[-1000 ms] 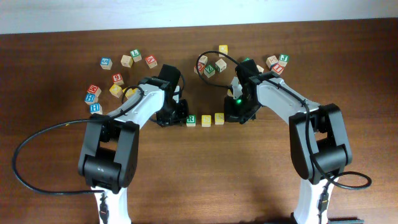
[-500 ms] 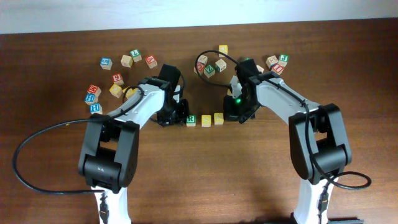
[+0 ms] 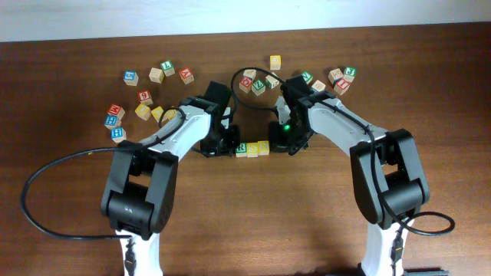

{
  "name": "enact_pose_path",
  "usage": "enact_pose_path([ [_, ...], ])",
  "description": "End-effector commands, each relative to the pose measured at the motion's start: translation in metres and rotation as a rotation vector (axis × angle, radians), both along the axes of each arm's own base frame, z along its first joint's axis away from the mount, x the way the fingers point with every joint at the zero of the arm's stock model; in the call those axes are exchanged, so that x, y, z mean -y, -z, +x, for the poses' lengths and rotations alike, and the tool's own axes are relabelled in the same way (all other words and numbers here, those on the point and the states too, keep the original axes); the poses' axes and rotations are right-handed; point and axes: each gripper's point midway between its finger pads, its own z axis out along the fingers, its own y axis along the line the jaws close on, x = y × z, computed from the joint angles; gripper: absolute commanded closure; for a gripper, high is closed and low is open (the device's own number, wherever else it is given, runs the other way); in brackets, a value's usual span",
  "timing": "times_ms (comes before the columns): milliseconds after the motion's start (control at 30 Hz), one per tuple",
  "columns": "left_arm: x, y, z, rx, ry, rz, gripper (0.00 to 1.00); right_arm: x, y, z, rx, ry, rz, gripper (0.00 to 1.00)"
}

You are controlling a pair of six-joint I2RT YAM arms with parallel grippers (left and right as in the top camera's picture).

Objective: Spell out RSS

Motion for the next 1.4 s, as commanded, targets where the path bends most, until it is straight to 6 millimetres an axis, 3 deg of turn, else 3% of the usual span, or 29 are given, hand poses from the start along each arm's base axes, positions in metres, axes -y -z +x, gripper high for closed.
enact_pose_path([
  [0, 0.003, 0.012, -0.005, -0.025, 0.019, -0.003, 1.00, -0.004, -0.002, -0.004, -0.002, -0.020, 0.013, 0.96],
  [333, -0.001, 0.012, -0.003, -0.024, 0.010, 0.000, 1.00, -0.004, -0.004, -0.001, -0.022, 0.036, 0.013, 0.96],
  [600, -0.026, -0.008, 0.008, -0.041, 0.006, 0.044, 1.00, 0.027, -0.033, 0.006, -0.038, 0.063, -0.163, 0.96],
  [733, -0.055, -0.033, 0.017, -0.048, -0.030, 0.161, 1.00, 0.031, -0.058, -0.004, -0.092, 0.056, -0.199, 0.96],
  [833, -0.062, -0.053, 0.021, -0.044, -0.047, 0.165, 1.00, 0.027, -0.069, -0.015, -0.129, 0.034, -0.215, 0.96],
  [1033, -0.096, -0.120, 0.023, 0.040, -0.136, 0.139, 1.00, 0.010, -0.100, -0.031, -0.076, -0.022, -0.209, 0.96],
  [1133, -0.112, -0.157, 0.009, 0.089, -0.168, 0.142, 1.00, 0.001, -0.126, -0.038, -0.006, -0.042, -0.185, 0.96],
  [1233, -0.127, -0.180, -0.006, 0.120, -0.180, 0.207, 1.00, -0.005, -0.139, -0.045, 0.030, -0.068, -0.187, 0.96],
  [1367, -0.133, -0.187, -0.024, 0.102, -0.175, 0.234, 1.00, -0.013, -0.138, -0.060, 0.024, -0.109, -0.228, 0.96],
])
